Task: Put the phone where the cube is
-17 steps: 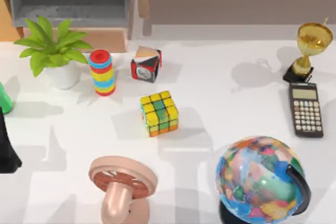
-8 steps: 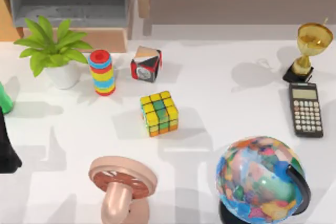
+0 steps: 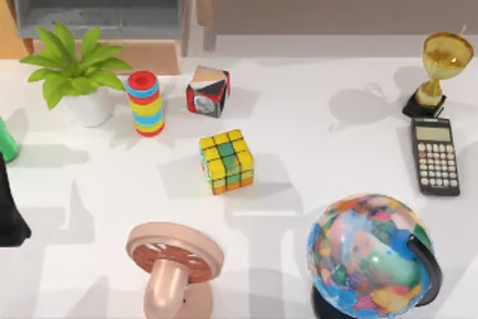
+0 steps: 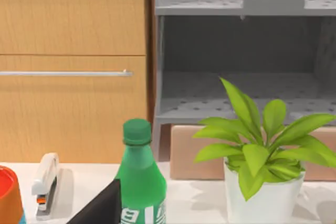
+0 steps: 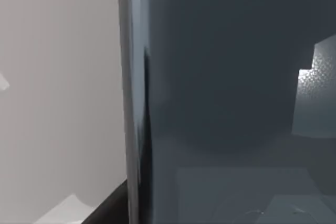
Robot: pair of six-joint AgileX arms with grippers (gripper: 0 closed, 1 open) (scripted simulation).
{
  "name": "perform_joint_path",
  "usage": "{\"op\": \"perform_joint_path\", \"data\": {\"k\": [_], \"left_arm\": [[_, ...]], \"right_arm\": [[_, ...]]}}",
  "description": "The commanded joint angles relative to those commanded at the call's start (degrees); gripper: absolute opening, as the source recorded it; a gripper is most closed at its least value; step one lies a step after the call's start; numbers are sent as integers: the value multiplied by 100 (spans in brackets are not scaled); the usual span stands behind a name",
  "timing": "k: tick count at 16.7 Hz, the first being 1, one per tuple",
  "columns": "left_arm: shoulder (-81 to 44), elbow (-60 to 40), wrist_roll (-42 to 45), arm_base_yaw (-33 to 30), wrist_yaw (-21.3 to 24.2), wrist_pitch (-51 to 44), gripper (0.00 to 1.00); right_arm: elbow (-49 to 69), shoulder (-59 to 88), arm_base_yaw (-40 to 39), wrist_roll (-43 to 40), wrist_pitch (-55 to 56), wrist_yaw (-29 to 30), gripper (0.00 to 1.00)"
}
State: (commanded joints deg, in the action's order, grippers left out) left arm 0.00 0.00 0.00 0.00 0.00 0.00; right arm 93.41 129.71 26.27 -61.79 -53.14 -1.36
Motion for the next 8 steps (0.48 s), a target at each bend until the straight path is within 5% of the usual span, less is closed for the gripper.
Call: {"op": "perform_joint_path", "data": {"k": [8], "left_arm": [[0, 0, 0, 0, 0, 0, 100]], "right_arm": [[0, 0, 0, 0, 0, 0, 0]]}}
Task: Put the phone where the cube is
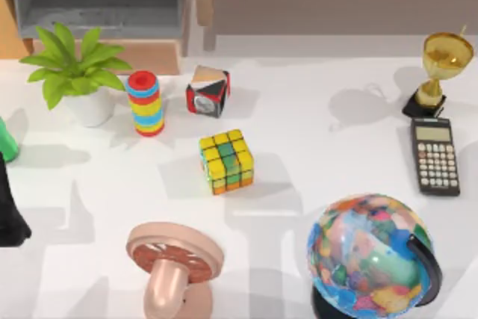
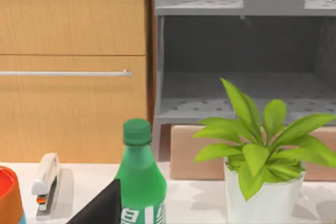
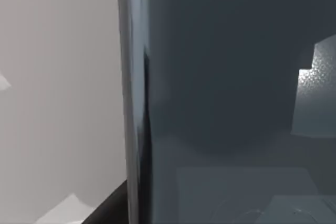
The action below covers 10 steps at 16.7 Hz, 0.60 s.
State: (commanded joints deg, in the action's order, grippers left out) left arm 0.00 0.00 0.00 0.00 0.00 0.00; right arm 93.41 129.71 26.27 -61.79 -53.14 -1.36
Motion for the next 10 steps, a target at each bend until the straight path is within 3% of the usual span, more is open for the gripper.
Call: {"op": "perform_joint_path", "data": {"k": [10], "left_arm": [[0, 0, 0, 0, 0, 0, 100]], "right_arm": [[217, -231, -11, 36, -436, -23, 0]]}}
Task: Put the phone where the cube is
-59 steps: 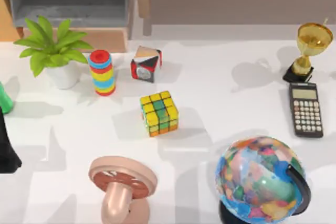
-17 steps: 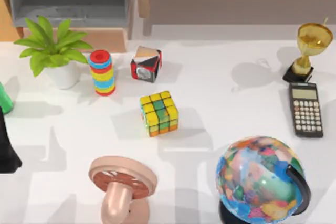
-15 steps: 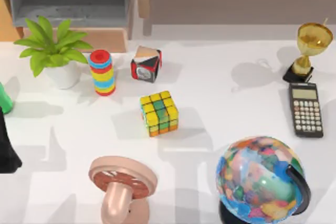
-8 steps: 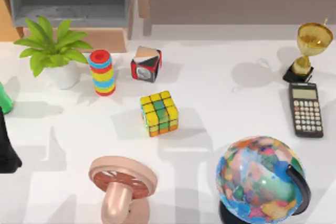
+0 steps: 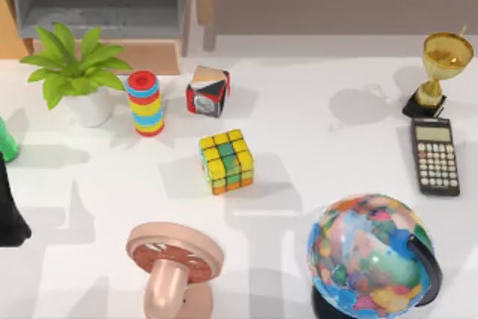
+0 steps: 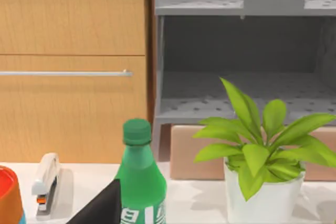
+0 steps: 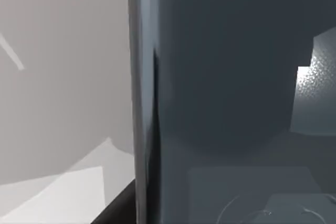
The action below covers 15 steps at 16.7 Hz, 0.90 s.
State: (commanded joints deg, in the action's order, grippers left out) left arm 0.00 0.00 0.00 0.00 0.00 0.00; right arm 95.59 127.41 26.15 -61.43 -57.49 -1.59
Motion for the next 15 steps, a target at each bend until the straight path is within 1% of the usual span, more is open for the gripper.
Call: {"op": "perform_joint_path", "data": {"k": [3, 7, 11, 15], "left_arm": [[0, 0, 0, 0, 0, 0, 100], [0, 0, 0, 0, 0, 0, 100], [0, 0, 0, 0, 0, 0, 100], [0, 0, 0, 0, 0, 0, 100]], "right_arm": [[123, -136, -66, 114, -1, 22, 0], [465, -572, -505, 795, -44, 83, 0], [753, -1012, -1308, 1955, -172, 93, 0], [961, -1318, -2344, 3417, -357, 34, 0]]}}
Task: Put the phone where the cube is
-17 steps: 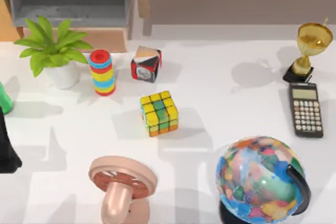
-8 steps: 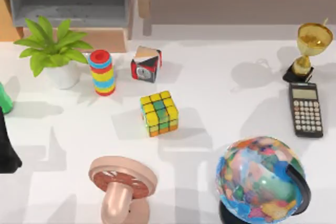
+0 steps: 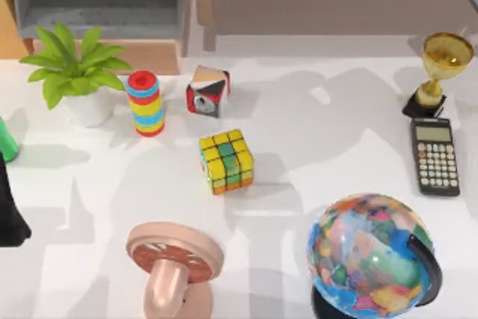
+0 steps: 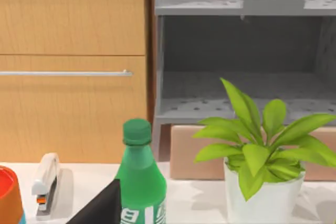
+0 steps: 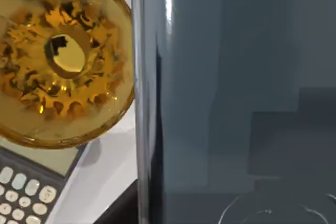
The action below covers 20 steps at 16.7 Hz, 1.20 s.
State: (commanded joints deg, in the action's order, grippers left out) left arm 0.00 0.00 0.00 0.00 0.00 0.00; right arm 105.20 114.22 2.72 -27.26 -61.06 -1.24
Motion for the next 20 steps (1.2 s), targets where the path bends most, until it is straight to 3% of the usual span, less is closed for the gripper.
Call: {"op": "perform_joint_path", "data": {"k": [7, 12, 16, 20], "left_arm": [[0, 0, 0, 0, 0, 0, 100], [0, 0, 0, 0, 0, 0, 100], [0, 0, 0, 0, 0, 0, 100], [0, 0, 0, 0, 0, 0, 100]], "right_arm": [[171, 2, -1852, 2729, -301, -122, 0], [6, 457, -2729, 4394, -450, -51, 0], [-220, 832, -3058, 5307, -529, 78, 0], [-376, 1021, -3141, 5705, -560, 157, 0]]}}
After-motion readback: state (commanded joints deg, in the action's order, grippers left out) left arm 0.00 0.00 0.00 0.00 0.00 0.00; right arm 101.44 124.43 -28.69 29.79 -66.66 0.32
